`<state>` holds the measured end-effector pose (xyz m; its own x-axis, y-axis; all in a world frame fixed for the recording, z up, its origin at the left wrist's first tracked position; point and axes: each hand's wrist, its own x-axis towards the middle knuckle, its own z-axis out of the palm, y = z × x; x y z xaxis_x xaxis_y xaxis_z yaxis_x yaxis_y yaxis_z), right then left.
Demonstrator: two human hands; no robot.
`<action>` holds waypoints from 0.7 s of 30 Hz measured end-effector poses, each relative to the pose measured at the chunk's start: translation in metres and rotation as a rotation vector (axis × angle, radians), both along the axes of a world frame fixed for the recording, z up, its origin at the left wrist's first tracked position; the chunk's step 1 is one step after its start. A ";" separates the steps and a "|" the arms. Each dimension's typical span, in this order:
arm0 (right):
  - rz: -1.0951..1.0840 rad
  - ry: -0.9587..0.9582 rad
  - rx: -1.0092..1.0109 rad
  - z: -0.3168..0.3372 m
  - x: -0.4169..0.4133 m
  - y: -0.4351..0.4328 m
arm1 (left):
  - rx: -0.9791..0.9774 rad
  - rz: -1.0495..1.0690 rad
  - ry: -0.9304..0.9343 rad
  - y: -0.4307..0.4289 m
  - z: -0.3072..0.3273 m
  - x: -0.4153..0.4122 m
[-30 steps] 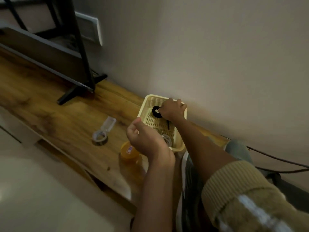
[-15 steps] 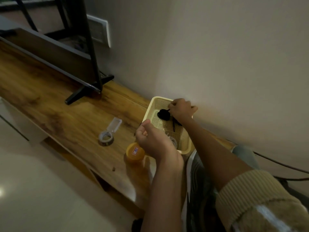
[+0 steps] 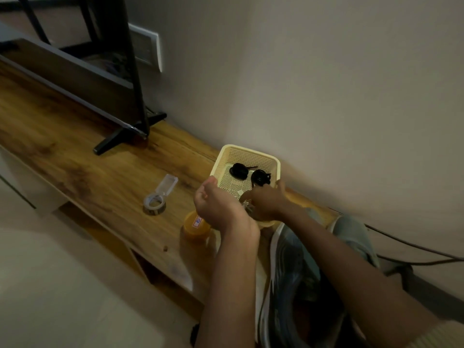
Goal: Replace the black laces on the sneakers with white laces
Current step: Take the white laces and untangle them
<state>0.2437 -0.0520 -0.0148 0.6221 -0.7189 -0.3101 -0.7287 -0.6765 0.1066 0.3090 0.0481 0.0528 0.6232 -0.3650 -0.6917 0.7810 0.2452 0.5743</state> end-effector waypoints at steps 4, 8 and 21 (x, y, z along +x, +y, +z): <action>-0.013 -0.099 -0.068 -0.008 0.003 0.006 | -0.001 -0.007 -0.014 -0.001 -0.002 0.000; -0.078 -0.236 -0.080 -0.006 0.003 0.006 | -0.010 -0.022 -0.026 -0.001 -0.003 0.000; -0.493 -1.217 0.168 0.120 -0.122 0.077 | -0.276 -0.939 -0.442 -0.002 0.008 -0.042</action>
<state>0.1214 0.0252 0.1050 0.2510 -0.9564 0.1494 -0.4708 -0.2555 -0.8444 0.2670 0.0457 0.0611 0.1864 -0.9375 -0.2938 0.4611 -0.1806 0.8688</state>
